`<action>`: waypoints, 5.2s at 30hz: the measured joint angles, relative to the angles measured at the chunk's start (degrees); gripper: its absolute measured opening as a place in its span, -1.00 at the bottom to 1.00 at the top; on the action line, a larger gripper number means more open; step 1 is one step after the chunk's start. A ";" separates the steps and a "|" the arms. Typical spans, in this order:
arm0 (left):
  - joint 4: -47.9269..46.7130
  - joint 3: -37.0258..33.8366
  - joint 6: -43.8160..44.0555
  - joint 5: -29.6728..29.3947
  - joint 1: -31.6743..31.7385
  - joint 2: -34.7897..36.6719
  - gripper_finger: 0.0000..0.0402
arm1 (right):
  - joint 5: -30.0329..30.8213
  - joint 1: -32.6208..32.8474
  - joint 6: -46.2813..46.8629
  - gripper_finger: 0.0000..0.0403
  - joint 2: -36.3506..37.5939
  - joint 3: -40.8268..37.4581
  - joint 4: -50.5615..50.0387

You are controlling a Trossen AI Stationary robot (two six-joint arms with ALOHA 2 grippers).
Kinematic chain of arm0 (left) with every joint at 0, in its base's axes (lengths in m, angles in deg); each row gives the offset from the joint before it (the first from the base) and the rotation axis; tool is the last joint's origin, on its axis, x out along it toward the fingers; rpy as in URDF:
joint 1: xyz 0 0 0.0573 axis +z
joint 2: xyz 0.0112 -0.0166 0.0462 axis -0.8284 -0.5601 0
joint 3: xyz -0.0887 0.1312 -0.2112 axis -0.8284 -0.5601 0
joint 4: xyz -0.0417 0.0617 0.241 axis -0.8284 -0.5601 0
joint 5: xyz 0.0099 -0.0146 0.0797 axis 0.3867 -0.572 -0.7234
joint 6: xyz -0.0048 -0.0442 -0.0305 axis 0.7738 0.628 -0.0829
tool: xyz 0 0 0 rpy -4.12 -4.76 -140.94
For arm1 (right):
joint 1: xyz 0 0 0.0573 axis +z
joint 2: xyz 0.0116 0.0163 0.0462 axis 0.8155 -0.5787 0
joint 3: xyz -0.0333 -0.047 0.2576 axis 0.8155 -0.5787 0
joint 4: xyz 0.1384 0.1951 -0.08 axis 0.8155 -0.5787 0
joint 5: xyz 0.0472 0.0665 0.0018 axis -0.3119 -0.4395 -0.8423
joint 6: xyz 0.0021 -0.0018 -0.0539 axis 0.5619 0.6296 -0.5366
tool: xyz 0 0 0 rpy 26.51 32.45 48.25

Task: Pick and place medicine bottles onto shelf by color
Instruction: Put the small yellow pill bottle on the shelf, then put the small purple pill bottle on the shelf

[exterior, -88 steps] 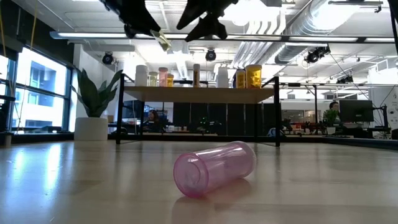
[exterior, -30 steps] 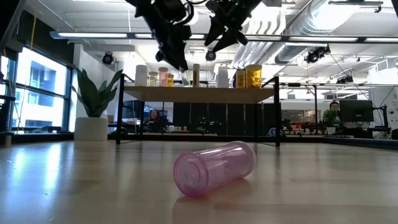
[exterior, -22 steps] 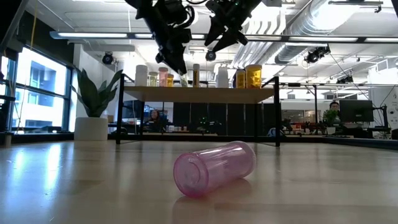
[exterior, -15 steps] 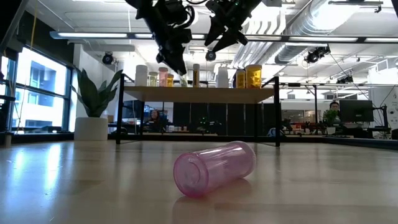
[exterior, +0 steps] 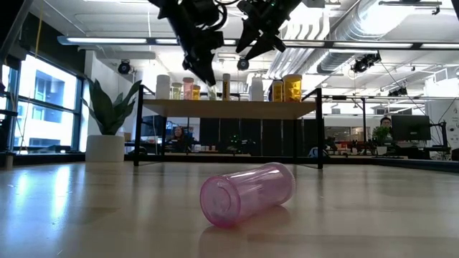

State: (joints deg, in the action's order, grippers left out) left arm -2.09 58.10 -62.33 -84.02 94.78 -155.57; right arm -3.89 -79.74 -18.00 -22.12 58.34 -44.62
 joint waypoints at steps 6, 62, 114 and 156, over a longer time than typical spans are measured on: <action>0.21 -0.07 0.38 0.43 -0.01 -0.47 -0.43 | 0.00 0.00 0.00 -0.06 0.00 0.00 0.00; -3.20 -0.07 -0.45 1.73 -0.60 -0.46 -0.03 | -0.02 0.02 0.19 -0.06 -0.02 0.00 -0.02; 8.80 -29.23 20.98 8.90 -7.36 40.60 -0.03 | -1.79 6.85 3.26 -0.06 -0.04 0.00 -1.74; 32.40 -54.51 41.58 -1.76 -48.18 58.95 -0.06 | 9.40 44.16 56.02 -0.06 -3.82 -0.15 -11.56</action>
State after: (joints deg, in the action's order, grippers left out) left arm 30.32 3.59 -20.75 -85.78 46.59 -96.62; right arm 5.51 -35.58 38.02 -25.94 58.19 -56.18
